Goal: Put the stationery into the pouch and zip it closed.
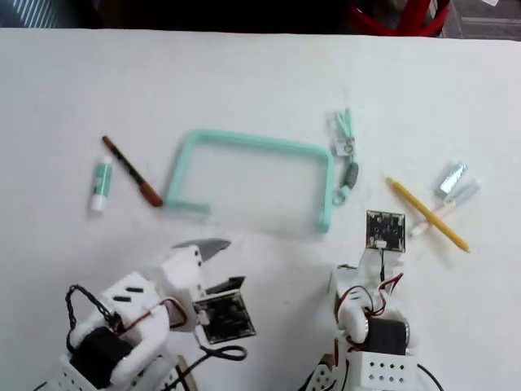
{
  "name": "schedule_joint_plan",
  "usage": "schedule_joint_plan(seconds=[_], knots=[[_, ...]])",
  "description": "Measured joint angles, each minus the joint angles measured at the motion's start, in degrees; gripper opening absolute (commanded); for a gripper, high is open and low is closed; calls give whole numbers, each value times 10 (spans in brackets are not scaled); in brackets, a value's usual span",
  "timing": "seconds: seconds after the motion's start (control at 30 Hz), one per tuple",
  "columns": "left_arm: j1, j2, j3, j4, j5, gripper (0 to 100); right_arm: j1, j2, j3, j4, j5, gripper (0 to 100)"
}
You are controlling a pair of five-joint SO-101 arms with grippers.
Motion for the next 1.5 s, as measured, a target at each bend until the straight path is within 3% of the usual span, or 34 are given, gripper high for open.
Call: schedule_joint_plan(seconds=[0.27, 0.5, 0.73, 0.87, 0.97, 1.17, 1.3, 1.5], knots=[[55, 293, -259, 68, 14, 230, 0, 0, 0, 0, 0, 22], [74, 492, -251, 29, -76, 230, 4, 0, 0, -21, 0, 22], [40, 521, -209, -110, -47, 284, 64, 0, -16, -160, 13, 54], [28, 521, -160, -186, 21, 312, 64, 0, -11, -213, 153, 173], [24, 521, -116, -254, 72, 312, 65, 1, -9, -259, 265, 187], [25, 521, -51, -356, 156, 309, 61, 4, -95, -215, 288, 176], [31, 521, -47, -369, 200, 309, -18, 69, -193, -121, 320, 176], [31, 521, -47, -371, 208, 309, -49, 295, -362, -103, 211, 176]])
